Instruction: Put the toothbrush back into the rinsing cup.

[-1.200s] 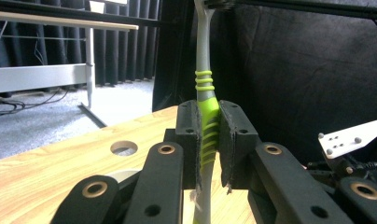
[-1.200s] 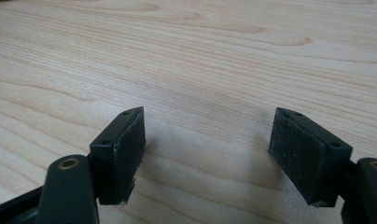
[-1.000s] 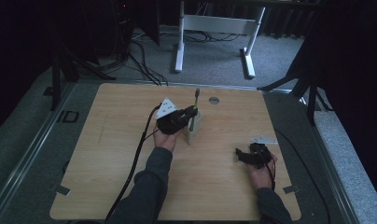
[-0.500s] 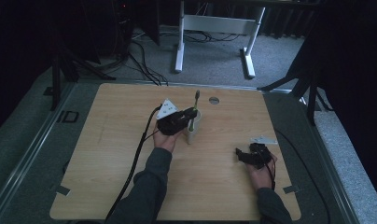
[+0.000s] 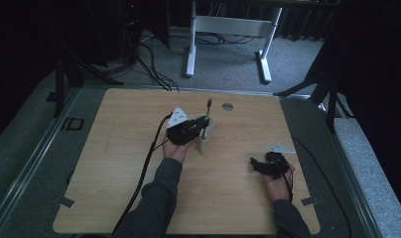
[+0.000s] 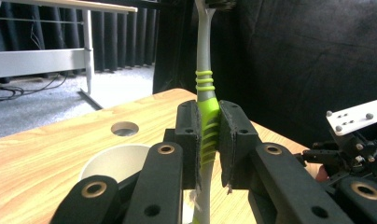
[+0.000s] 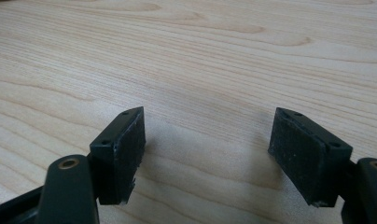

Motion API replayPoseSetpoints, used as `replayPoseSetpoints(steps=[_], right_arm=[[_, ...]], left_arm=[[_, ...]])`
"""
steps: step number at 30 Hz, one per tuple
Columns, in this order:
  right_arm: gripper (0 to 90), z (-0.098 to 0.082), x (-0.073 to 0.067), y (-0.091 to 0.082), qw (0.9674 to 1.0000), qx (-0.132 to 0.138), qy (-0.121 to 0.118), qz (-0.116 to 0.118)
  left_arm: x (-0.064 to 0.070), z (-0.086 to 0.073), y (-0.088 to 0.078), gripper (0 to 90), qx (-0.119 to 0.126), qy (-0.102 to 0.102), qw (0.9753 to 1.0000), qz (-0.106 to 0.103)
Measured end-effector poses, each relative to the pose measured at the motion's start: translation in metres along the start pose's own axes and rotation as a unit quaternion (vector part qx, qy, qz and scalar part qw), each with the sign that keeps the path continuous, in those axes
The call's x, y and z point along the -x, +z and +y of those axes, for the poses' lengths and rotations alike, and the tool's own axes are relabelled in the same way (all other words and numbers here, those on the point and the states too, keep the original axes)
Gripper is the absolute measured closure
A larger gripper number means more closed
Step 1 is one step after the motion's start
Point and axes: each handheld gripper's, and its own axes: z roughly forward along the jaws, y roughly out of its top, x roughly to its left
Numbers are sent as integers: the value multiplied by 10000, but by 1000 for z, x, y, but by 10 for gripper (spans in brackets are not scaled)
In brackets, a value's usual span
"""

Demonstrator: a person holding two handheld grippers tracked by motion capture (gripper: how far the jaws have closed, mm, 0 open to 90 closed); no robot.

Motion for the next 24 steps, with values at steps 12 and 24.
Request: replayPoseSetpoints(steps=[12, 24], right_arm=[[264, 0, 0, 0, 10000, -1, 0, 1], [264, 0, 0, 0, 10000, -3, -1, 2]], left_arm=[[-2, -6, -1, 790, -230, -95, 9997, -10], [0, -8, -5, 290, -718, -97, 9974, 43]])
